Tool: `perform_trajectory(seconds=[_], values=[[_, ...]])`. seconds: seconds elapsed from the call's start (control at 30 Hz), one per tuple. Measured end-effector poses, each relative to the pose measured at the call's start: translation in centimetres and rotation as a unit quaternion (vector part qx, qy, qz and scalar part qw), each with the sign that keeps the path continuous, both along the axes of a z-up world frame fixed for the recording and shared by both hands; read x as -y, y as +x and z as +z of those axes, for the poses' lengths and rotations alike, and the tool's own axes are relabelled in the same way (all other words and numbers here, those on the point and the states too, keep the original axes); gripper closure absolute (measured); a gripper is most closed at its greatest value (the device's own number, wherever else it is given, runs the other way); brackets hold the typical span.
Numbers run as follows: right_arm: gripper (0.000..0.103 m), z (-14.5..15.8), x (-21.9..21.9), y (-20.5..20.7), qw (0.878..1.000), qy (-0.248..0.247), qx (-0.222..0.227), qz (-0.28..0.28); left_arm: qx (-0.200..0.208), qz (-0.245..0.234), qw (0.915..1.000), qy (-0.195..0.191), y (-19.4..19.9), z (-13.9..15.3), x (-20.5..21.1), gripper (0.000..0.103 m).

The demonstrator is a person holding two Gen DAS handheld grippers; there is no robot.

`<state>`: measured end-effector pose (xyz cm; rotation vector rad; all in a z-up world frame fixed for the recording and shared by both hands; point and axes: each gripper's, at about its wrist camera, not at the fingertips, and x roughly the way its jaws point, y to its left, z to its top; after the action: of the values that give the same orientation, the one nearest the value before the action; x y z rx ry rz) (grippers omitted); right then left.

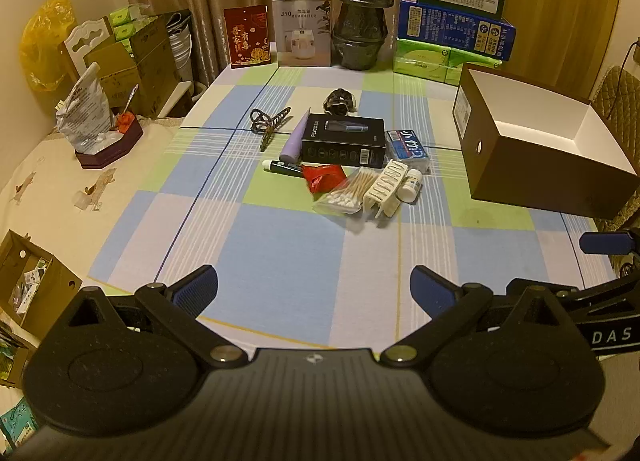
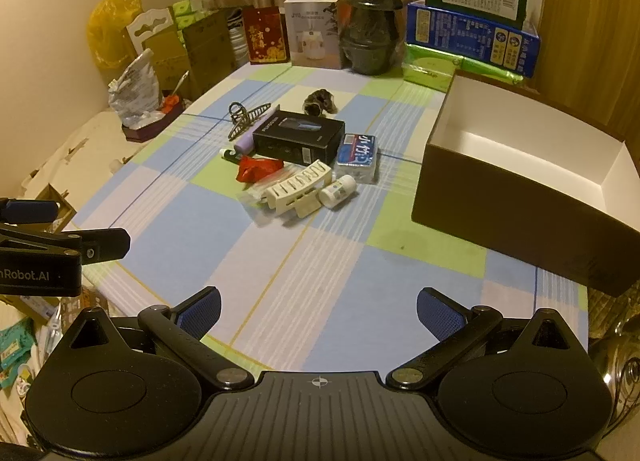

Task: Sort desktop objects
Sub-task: 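Move both tools toward the cluster of small items on the table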

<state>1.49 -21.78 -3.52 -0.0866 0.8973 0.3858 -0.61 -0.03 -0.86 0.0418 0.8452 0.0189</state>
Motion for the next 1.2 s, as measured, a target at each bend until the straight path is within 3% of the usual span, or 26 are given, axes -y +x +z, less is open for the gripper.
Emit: perform_trajectory(seconds=[1.2], values=[[0.002, -0.5, 0.4, -0.3, 1.000, 0.001, -0.003, 0.009, -0.012, 0.011, 0.9999, -0.001, 0.1, 0.0, 1.2, 0.002]])
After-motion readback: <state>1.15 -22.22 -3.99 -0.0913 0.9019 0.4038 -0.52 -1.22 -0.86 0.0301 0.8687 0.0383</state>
